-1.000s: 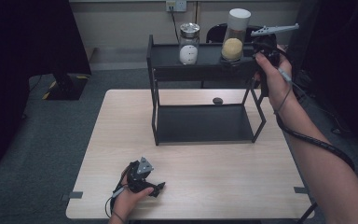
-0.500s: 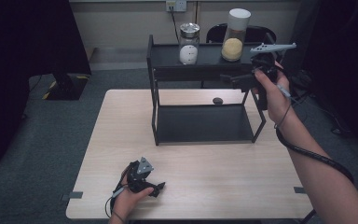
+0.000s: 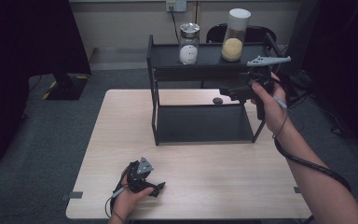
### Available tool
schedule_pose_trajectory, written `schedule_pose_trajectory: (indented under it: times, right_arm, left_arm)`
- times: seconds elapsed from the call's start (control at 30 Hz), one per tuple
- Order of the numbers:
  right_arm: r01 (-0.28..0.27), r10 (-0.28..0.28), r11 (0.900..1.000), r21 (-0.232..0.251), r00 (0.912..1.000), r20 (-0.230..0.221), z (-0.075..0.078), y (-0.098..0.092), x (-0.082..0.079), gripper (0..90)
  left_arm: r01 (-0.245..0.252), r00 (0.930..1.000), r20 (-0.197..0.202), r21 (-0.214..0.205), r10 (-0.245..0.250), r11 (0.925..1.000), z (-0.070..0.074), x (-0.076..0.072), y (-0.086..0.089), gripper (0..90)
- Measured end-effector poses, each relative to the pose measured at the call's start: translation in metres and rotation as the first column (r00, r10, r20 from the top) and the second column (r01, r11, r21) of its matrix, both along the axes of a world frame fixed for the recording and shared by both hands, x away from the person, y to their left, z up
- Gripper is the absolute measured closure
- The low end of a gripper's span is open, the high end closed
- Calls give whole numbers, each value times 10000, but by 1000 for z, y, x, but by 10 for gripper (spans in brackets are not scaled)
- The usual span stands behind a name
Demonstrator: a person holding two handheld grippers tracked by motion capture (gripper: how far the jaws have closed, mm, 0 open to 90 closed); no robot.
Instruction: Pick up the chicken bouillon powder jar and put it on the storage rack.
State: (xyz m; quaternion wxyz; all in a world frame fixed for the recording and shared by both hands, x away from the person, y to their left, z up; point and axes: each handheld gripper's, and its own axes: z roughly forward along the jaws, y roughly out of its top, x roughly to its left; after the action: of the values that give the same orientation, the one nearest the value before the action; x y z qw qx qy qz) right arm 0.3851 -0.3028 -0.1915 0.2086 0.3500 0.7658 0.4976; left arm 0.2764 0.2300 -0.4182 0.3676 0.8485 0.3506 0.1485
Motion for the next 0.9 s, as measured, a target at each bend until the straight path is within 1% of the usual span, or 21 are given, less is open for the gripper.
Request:
schedule_pose_trajectory:
  times: [0.4, 0.47, 0.9]
  right_arm:
    - [-142, 140, 9999, -78, 9998, -164, -17, -4, -5, 5]
    - [-116, 114, 9998, -164, 9998, -139, -20, -4, -6, 5]
    - [-145, 146, 9999, 25, 9989, -449, -46, -16, -10, 6]
  left_arm:
    - [4, 10000, -1, 3, -4, 10000, 0, 0, 0, 0]
    - [-1, 10000, -1, -3, 1, 10000, 0, 0, 0, 0]
    - [1, 10000, 3, -2, -1, 10000, 0, 0, 0, 0]
